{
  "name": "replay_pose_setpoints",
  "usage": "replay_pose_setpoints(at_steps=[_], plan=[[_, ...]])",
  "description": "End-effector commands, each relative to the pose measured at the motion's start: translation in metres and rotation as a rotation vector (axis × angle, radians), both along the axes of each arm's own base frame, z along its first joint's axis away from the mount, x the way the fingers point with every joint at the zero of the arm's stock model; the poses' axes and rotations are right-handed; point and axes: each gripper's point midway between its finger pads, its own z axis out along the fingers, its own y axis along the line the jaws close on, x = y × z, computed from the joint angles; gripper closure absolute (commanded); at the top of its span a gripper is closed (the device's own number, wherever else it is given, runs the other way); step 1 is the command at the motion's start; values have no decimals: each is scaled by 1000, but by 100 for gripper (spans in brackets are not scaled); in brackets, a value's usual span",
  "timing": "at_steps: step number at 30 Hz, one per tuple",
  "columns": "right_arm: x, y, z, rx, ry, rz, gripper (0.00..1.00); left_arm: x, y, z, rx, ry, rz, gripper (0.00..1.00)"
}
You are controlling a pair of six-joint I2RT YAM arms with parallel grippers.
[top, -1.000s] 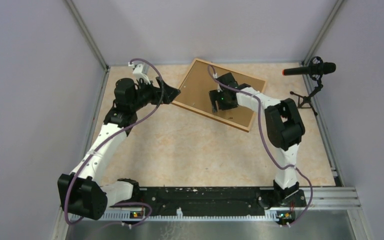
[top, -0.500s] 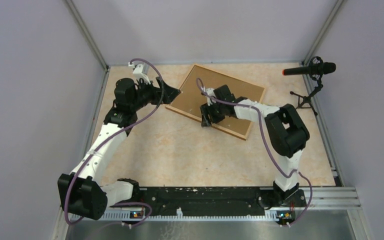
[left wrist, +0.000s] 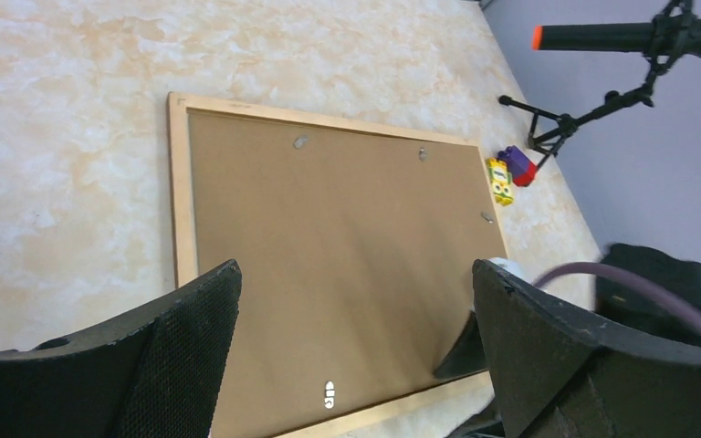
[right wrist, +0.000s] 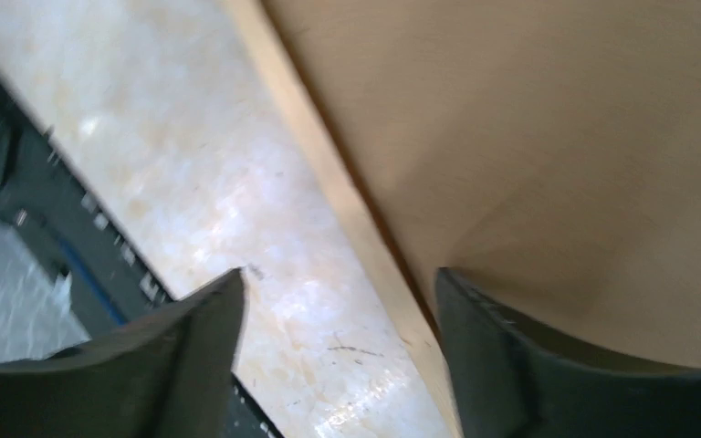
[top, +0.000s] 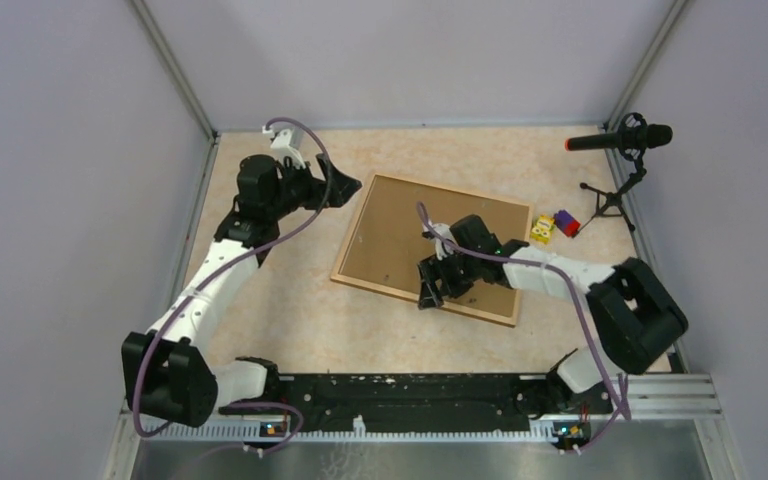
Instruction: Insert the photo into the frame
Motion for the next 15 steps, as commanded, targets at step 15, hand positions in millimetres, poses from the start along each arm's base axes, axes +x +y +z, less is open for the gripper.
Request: replay_pose_setpoints(at_steps=[15], plan=[[100, -214, 51, -43, -78, -1100, 19, 42, 18, -158, -6, 526, 55, 1]])
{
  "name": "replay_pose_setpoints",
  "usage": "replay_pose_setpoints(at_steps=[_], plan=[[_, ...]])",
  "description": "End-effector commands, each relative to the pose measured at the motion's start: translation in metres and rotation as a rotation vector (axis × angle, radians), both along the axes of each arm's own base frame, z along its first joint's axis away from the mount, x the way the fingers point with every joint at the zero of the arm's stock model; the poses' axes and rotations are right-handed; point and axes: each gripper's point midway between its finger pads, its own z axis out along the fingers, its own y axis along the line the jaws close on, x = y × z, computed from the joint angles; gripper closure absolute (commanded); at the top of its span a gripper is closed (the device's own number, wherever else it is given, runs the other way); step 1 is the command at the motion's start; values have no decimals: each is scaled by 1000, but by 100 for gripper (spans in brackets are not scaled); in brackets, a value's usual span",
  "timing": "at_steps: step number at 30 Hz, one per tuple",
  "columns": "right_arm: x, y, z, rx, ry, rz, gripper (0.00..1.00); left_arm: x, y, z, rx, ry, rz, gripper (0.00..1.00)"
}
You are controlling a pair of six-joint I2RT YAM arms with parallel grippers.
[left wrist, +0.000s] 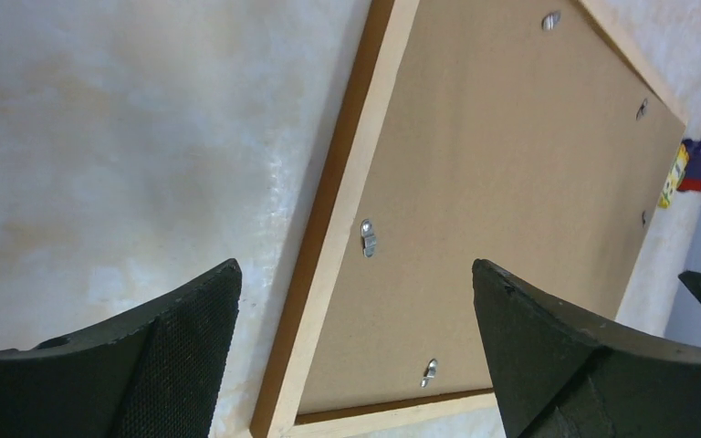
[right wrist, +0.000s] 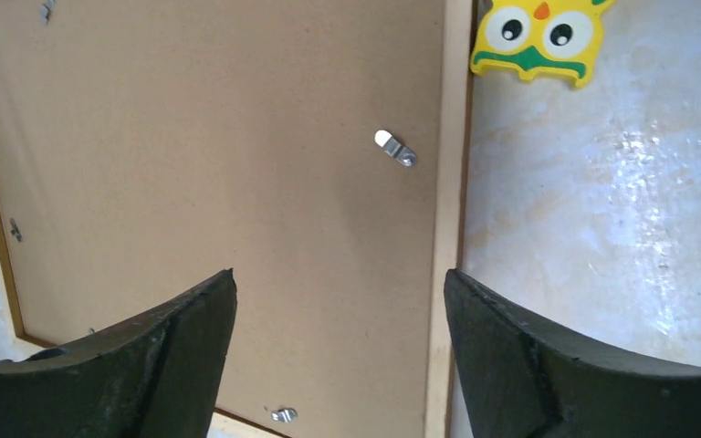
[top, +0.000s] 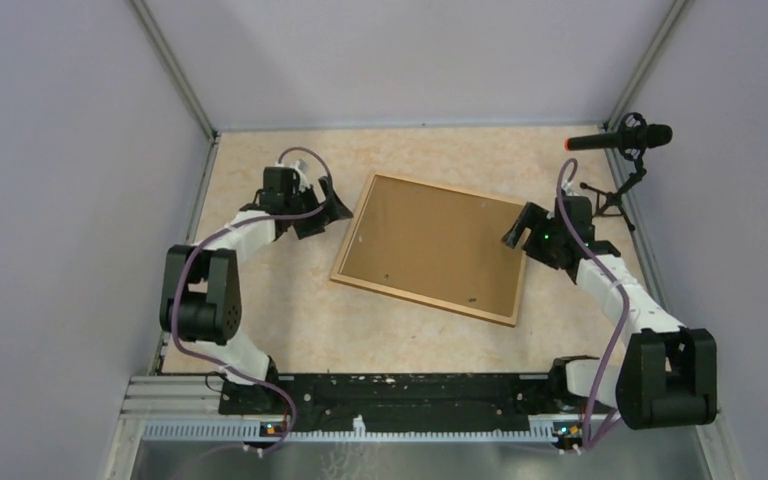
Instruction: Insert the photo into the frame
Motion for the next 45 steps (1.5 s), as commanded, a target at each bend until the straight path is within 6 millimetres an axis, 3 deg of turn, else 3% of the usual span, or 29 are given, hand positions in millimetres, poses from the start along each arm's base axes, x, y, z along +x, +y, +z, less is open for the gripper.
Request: replay_pose_setpoints(at_steps=[1, 10, 20, 25, 30, 36, 45], plan=[[-9, -8, -4, 43, 37, 9, 22, 3, -30, 10, -120, -1, -149, 1], [-7, 5, -22, 103, 49, 82, 43, -6, -44, -17, -220, 90, -177, 1], [-8, -1, -44, 70, 89, 68, 44, -11, -50, -23, -258, 123, -184, 1], [-10, -1, -64, 76, 124, 69, 43, -17, -55, -29, -299, 161, -192, 1], [-7, 15, -70, 159, 112, 117, 44, -21, -64, -35, -342, 184, -210, 2], [-5, 56, -42, 415, 40, 211, 44, -25, -69, -39, -370, 203, -219, 2], [-10, 81, 14, 612, -51, 281, 44, -27, -74, -34, -384, 196, -234, 2]])
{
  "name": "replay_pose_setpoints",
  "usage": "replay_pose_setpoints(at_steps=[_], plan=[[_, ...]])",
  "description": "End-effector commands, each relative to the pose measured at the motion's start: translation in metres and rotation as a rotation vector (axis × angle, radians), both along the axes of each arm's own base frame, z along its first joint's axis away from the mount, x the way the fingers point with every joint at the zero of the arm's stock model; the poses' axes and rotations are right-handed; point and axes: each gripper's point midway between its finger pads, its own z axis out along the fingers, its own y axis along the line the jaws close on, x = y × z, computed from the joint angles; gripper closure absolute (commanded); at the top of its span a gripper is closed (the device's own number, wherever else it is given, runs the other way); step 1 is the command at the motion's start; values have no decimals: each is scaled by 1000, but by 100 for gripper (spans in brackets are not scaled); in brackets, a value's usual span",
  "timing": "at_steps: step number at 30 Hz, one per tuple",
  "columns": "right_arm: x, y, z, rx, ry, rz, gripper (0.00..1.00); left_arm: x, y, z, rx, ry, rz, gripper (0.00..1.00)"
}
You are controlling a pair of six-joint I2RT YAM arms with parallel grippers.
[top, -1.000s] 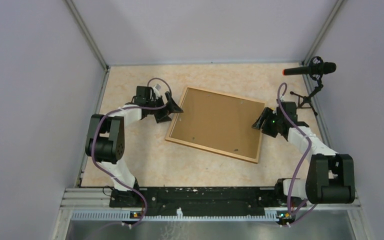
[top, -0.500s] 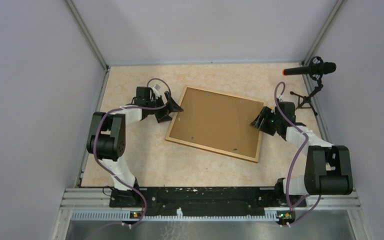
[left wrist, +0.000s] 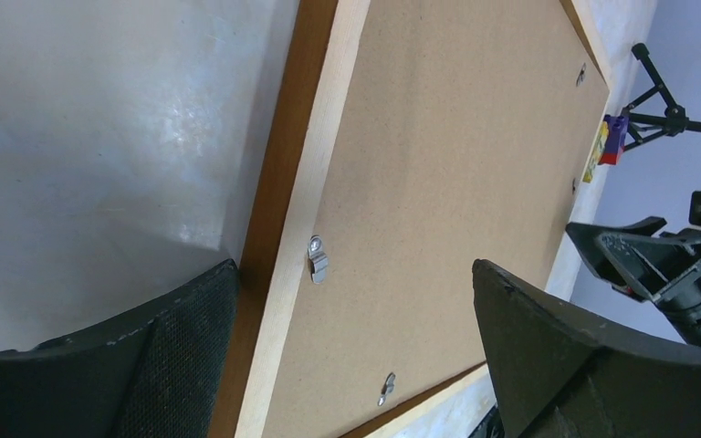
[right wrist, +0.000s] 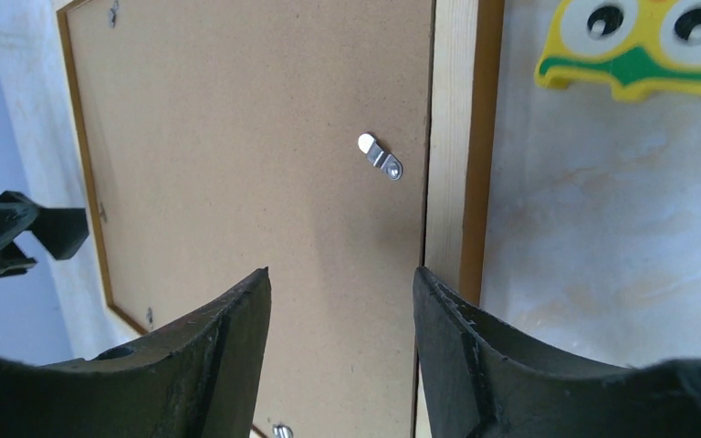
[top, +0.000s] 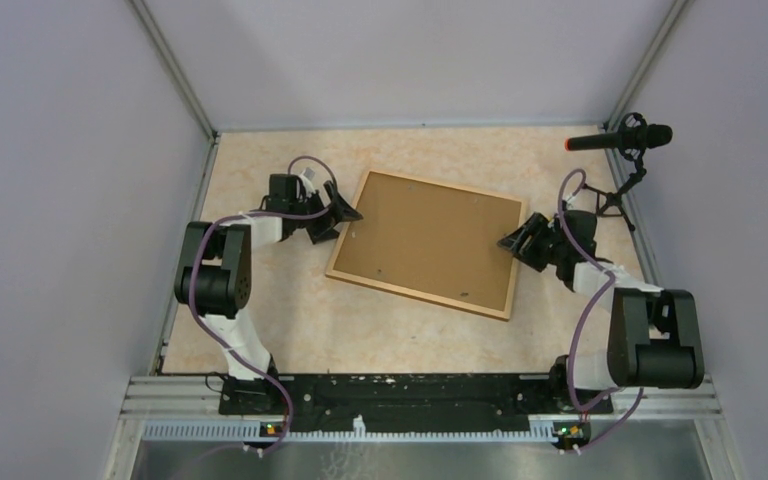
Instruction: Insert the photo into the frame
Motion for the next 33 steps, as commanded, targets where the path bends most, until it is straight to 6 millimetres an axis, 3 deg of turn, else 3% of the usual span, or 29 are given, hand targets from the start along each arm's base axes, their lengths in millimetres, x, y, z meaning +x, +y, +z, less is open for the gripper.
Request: replay_pose_setpoints(at_steps=[1, 4, 6, 13, 24, 27, 30, 33], plan=[[-29, 65, 59, 317, -47, 231, 44, -31, -36, 10, -133, 62, -129, 2], [-27, 64, 70, 308, -68, 216, 44, -31, -37, 12, -135, 57, -132, 2], [-26, 60, 64, 279, -60, 194, 44, -31, -37, 12, -136, 55, -133, 2], [-32, 34, -7, -125, 143, 144, 38, -31, -37, 13, -125, 49, -131, 2], [-33, 35, -57, -636, 364, 277, 29, -29, -36, 16, -86, 31, -128, 1], [-35, 46, -72, -666, 409, 336, 27, -28, -34, 18, -71, 20, -126, 1], [-27, 55, -61, -655, 374, 352, 27, -27, -33, 20, -62, 12, -124, 1], [-7, 70, -8, -612, 233, 351, 25, -25, -31, 23, -45, -1, -119, 1]])
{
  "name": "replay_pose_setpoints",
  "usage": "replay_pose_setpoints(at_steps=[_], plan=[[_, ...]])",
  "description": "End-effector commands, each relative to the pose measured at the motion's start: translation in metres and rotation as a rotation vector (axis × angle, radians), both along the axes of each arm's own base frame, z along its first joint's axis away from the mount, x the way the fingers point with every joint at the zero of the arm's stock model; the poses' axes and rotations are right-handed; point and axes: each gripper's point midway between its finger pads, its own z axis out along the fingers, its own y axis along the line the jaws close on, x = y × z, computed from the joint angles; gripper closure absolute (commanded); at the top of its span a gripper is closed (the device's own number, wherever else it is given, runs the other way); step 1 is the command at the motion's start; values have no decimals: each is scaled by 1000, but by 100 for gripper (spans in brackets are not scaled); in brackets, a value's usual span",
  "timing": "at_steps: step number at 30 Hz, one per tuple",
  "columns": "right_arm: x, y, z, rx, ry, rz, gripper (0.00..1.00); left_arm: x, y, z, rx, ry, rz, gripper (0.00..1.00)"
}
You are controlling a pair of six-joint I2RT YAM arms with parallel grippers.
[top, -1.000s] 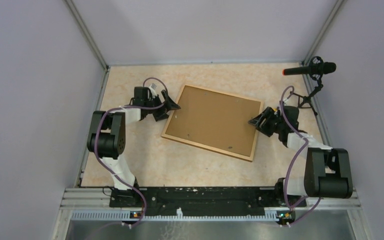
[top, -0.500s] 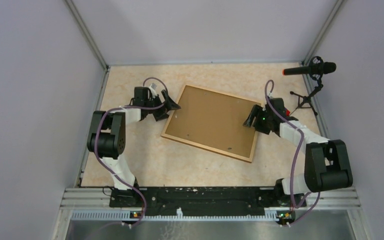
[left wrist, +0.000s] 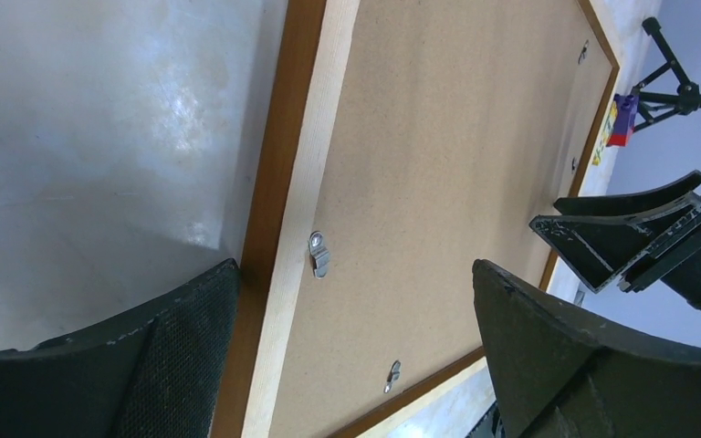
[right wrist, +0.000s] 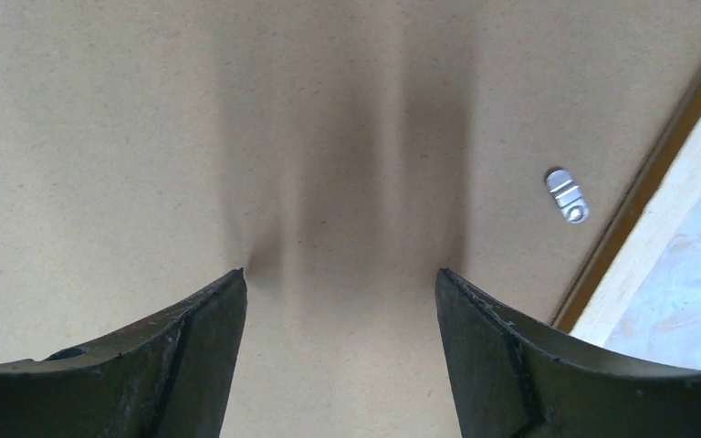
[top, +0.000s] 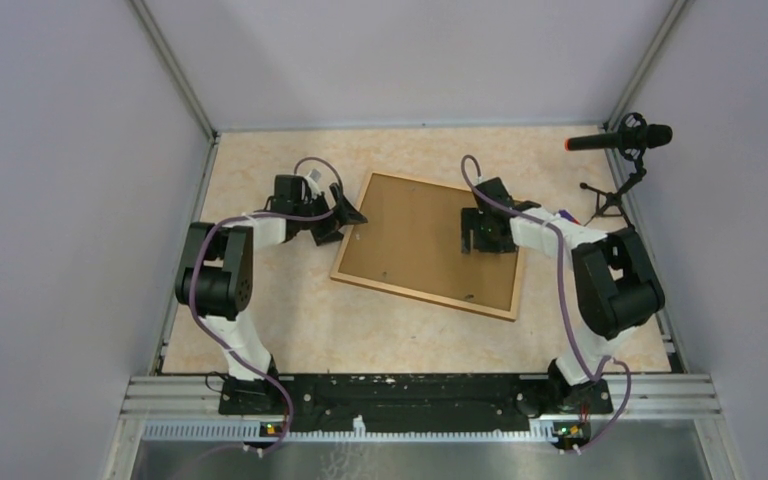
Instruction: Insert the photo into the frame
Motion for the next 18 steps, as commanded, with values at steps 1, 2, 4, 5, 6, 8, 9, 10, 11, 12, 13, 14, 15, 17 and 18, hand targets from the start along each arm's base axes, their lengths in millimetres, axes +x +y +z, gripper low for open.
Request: replay_pose_setpoints(at_steps=[1, 2, 4, 5, 6, 8, 9, 10, 11, 12, 13, 14, 15, 17, 18], plan=[[-7, 21, 44, 90, -19, 73, 23, -19, -24, 25, -60, 5, -98, 1], [-2, 28, 67, 130, -72, 90, 20, -18, -24, 26, -57, -2, -96, 1], [7, 35, 109, 194, -182, 104, 16, -19, -23, 27, -52, 1, -94, 1], [10, 34, 126, 204, -235, 98, 14, -20, -22, 26, -44, 12, -92, 1], [14, 29, 138, 201, -281, 79, 13, -20, -21, 26, -37, 11, -91, 1], [22, 9, 149, 161, -357, 4, 11, -19, -19, 26, -22, 8, -86, 1], [24, -4, 147, 136, -364, -32, 9, -19, -19, 26, -17, 9, -84, 1], [27, -17, 142, 111, -356, -67, 8, -18, -18, 25, -15, 10, -83, 1], [29, -34, 133, 91, -329, -115, 8, -19, -19, 24, -14, 15, -83, 1], [31, -56, 123, 80, -291, -181, 10, -19, -18, 23, -13, 19, -82, 1], [30, -69, 111, 86, -245, -215, 13, -19, -18, 23, -8, 22, -79, 1], [28, -82, 100, 94, -201, -247, 16, -19, -17, 22, -3, 27, -75, 1], [25, -89, 90, 106, -167, -260, 18, -18, -16, 21, 5, 32, -71, 2], [20, -98, 73, 103, -126, -265, 19, -17, -13, 19, 26, 39, -59, 3], [17, -100, 66, 93, -106, -265, 19, -17, -11, 18, 39, 46, -52, 4]])
